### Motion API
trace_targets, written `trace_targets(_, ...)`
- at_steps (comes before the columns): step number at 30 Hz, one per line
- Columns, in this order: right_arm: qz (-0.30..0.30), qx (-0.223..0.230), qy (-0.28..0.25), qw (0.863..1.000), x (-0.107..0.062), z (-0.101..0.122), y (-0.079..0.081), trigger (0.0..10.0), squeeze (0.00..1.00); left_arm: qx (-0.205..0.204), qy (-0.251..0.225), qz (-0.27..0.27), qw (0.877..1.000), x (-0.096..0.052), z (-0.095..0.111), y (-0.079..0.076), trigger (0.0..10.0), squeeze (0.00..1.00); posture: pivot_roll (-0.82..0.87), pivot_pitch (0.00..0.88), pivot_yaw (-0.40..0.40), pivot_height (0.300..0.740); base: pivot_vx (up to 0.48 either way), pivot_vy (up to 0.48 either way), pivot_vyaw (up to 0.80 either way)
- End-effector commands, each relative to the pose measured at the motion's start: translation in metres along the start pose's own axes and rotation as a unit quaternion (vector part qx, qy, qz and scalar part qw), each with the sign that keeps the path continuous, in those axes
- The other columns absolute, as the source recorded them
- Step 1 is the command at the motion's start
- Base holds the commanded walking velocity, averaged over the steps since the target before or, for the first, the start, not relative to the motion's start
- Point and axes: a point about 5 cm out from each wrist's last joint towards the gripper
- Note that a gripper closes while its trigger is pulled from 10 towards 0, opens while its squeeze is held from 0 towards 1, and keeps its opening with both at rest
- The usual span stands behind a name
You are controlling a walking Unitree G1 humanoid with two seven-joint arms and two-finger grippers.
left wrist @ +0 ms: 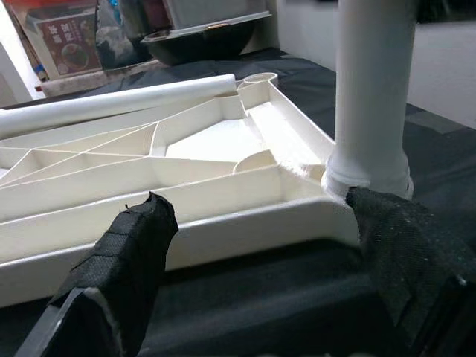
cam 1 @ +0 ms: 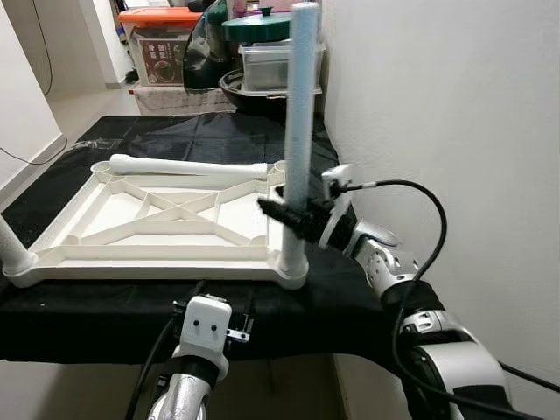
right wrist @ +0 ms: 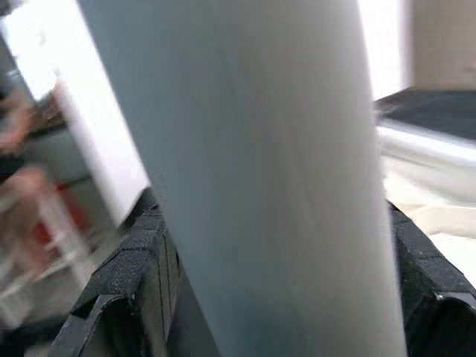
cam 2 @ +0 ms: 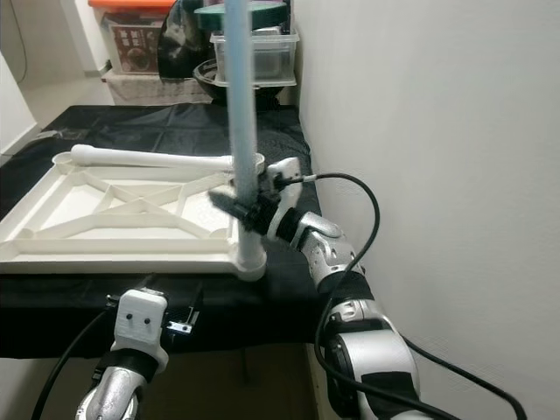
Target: Building children table
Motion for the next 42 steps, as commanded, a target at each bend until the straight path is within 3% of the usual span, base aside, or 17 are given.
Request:
trace_targets(1,0.092,-0.006,0.037,0.995,0.016,-0.009,0.016,10.0,0.00,0.000,0.005,0.001,1.000,-0.001,-0.003,0.002,10.0,0.00,0.09,0.000,-0.016,0.740,0.000,0.000,0.00)
trace_targets(5,0.154,0.000,0.055,0.987,0.025,-0.014,0.027,10.0,0.00,0.000,0.004,0.001,1.000,-0.001,-0.002,0.001,10.0,0.00,0.10,0.000,-0.020,0.740,0.000,0.000,0.00)
trace_targets(6,0.151,-0.001,0.062,0.987,0.029,-0.017,0.029,2.9,0.00,-0.001,0.004,0.001,1.000,-0.002,-0.002,0.001,10.0,0.00,0.11,0.000,-0.023,0.740,0.000,0.000,0.00)
trace_targets(7,0.131,-0.010,0.069,0.989,0.034,-0.020,0.030,0.0,0.00,-0.001,0.005,0.001,1.000,-0.002,-0.002,0.000,10.0,0.00,0.11,0.000,-0.024,0.740,0.000,0.000,0.00)
trace_targets(10,0.125,-0.013,0.069,0.990,0.035,-0.020,0.030,0.0,0.00,-0.001,0.005,0.001,1.000,-0.002,-0.002,0.000,10.0,0.00,0.11,0.000,-0.024,0.740,0.000,0.000,0.00)
trace_targets(16,-0.110,-0.043,0.067,0.991,0.036,-0.014,0.003,0.0,0.00,-0.002,0.006,0.001,1.000,-0.003,-0.002,0.000,10.0,0.00,0.11,0.000,-0.020,0.740,0.000,0.000,0.00)
trace_targets(20,-0.383,-0.020,0.077,0.920,0.005,-0.014,-0.030,0.0,0.00,-0.003,0.007,0.001,1.000,-0.002,-0.003,0.000,10.0,0.00,0.09,0.000,-0.016,0.740,0.000,0.000,0.00)
trace_targets(24,-0.429,-0.013,0.083,0.899,-0.002,-0.016,-0.034,0.0,0.00,-0.003,0.007,0.001,1.000,-0.002,-0.003,0.001,10.0,0.00,0.09,0.000,-0.016,0.740,0.000,0.000,0.00)
trace_targets(25,-0.522,-0.007,0.089,0.848,-0.019,-0.021,-0.040,0.0,0.00,-0.002,0.007,0.000,1.000,-0.002,-0.003,0.001,10.0,0.00,0.09,0.000,-0.016,0.740,0.000,0.000,0.00)
trace_targets(26,-0.522,-0.007,0.089,0.848,-0.019,-0.021,-0.040,0.0,0.00,-0.002,0.007,0.000,1.000,-0.002,-0.003,0.001,10.0,0.00,0.09,0.000,-0.016,0.740,0.000,0.000,0.00)
trace_targets(27,-0.590,0.012,0.091,0.802,-0.033,-0.029,-0.040,0.0,0.00,-0.001,0.008,0.000,1.000,-0.002,-0.003,0.001,10.0,0.00,0.09,0.000,-0.019,0.740,0.000,0.000,0.00)
trace_targets(28,-0.590,0.012,0.091,0.802,-0.033,-0.029,-0.040,0.0,0.00,-0.001,0.008,0.000,1.000,-0.002,-0.003,0.001,10.0,0.00,0.09,0.000,-0.019,0.740,0.000,0.000,0.00)
trace_targets(29,-0.632,0.017,0.091,0.769,-0.041,-0.034,-0.037,0.0,0.00,-0.001,0.008,0.000,1.000,-0.002,-0.004,0.002,10.0,0.00,0.09,0.000,-0.012,0.740,0.000,0.000,0.00)
trace_targets(36,-0.666,0.034,0.099,0.739,-0.038,-0.044,-0.026,0.0,0.00,-0.001,0.008,0.000,1.000,-0.002,-0.004,0.002,10.0,0.00,0.09,0.000,-0.012,0.740,0.000,0.000,0.00)
trace_targets(37,-0.652,0.037,0.093,0.752,-0.027,-0.044,-0.023,10.0,0.00,-0.001,0.009,-0.001,1.000,-0.002,-0.004,0.002,10.0,0.00,0.09,0.000,-0.012,0.740,0.000,0.000,0.00)
trace_targets(41,-0.636,0.039,0.076,0.767,-0.016,-0.042,-0.019,10.0,0.00,0.000,0.009,-0.001,1.000,-0.002,-0.004,0.001,10.0,0.00,0.09,0.000,-0.013,0.740,0.000,0.000,0.00)
trace_targets(42,-0.573,0.028,0.033,0.818,0.002,-0.030,-0.016,10.0,1.00,0.000,0.010,0.000,1.000,-0.002,-0.005,0.001,10.0,0.00,0.09,0.000,-0.013,0.740,0.000,0.000,0.00)
Point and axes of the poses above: a point about 5 cm out from each wrist's last joint towards the gripper, its own x axis pointing out of the wrist towards the gripper, its own z axis along the axis of the wrist's last joint, y = z × x, and after that the axes turned 12 degrees about -x, right-handed
